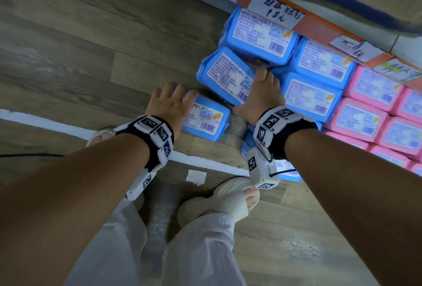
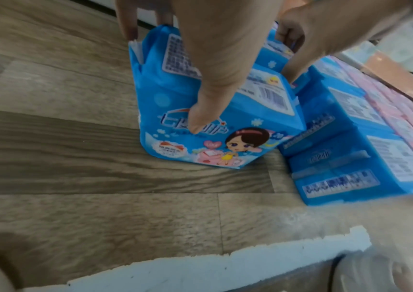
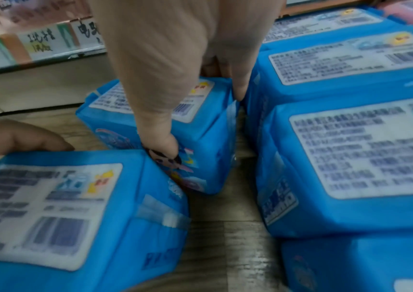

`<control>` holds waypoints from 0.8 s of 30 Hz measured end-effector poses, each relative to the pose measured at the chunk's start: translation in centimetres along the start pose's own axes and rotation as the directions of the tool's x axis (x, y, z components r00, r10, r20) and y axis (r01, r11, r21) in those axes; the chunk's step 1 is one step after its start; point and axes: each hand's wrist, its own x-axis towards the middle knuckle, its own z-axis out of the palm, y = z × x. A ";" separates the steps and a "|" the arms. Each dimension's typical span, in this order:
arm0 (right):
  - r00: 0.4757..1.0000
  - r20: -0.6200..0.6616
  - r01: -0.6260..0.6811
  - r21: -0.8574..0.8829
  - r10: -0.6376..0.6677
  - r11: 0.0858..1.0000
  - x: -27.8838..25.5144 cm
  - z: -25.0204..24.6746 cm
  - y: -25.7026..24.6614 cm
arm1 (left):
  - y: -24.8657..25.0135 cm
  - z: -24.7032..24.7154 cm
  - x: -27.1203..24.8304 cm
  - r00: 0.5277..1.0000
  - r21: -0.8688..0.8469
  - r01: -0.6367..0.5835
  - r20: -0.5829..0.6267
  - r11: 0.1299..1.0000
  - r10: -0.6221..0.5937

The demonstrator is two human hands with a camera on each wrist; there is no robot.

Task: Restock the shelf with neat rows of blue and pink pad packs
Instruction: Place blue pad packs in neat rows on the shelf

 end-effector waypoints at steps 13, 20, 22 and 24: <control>0.985 -0.079 0.170 0.324 -0.152 0.931 -14.6 -13.3 0.0 | 0.4 -15.1 -15.6 0.994 -0.511 -0.082 -0.099 0.856 0.036; 0.950 -0.275 0.283 0.564 -0.147 0.776 -30.5 -27.4 0.1 | 2.1 -28.5 -30.0 0.972 -0.534 -0.142 -0.236 0.834 0.014; 0.929 -0.328 0.340 0.581 -0.169 0.740 -34.5 -32.7 0.4 | 3.0 -33.2 -33.4 0.967 -0.499 -0.166 -0.252 0.850 0.041; 0.895 -0.404 0.404 0.547 -0.192 0.733 -38.4 -38.0 0.8 | 3.8 -38.0 -36.6 0.957 -0.519 -0.212 -0.280 0.828 0.070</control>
